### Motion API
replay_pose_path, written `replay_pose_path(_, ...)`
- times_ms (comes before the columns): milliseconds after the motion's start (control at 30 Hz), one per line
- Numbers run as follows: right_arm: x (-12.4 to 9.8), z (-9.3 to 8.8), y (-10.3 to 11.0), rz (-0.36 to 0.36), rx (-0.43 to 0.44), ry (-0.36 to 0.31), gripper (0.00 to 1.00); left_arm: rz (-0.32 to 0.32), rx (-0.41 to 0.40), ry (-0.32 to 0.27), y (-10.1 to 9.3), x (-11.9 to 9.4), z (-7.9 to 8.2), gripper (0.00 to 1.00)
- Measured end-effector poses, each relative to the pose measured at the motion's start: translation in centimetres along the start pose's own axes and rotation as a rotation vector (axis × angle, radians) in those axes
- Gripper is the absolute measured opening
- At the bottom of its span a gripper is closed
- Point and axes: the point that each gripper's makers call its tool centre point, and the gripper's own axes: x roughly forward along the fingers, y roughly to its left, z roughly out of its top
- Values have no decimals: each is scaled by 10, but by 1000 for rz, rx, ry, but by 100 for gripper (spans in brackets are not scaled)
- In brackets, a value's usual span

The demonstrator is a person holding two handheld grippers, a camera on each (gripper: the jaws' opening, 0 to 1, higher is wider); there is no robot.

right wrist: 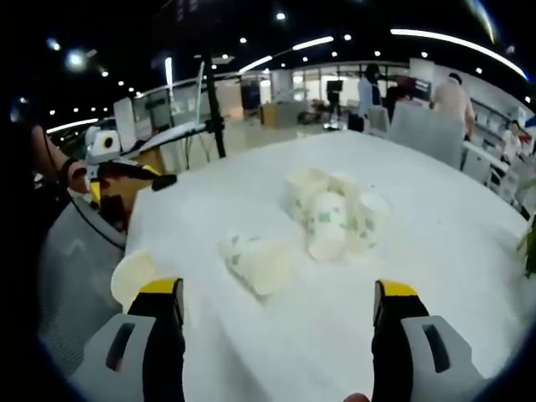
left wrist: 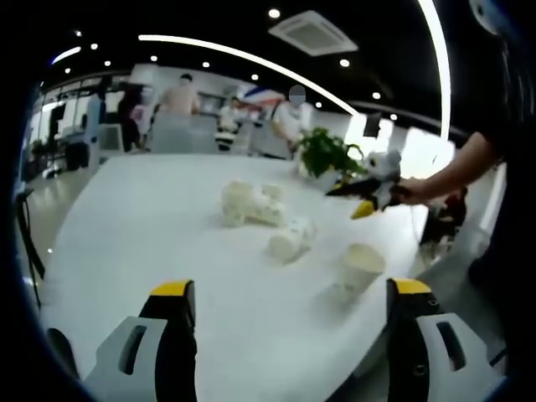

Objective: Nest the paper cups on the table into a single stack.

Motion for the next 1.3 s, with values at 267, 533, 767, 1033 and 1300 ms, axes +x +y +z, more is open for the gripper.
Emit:
replay_pose_path(267, 9, 2, 1, 20, 5, 1, 88, -1, -2, 1, 2, 2, 0, 92)
replay_pose_path(533, 20, 3, 7, 54, -2, 5, 84, -1, -6, 4, 3, 4, -2, 92)
replay_pose_path(767, 29, -4, 12, 82, 16, 14, 77, 2, -8, 7, 3, 3, -3, 92)
replay_pose_path(1033, 34, -4, 21, 115, 19, 17, 64, 9, -11, 14, 4, 1, -4, 92)
replay_pose_path(1300, 42, -2, 28, 148, 41, 11, 54, 8, -11, 12, 3, 2, -4, 92)
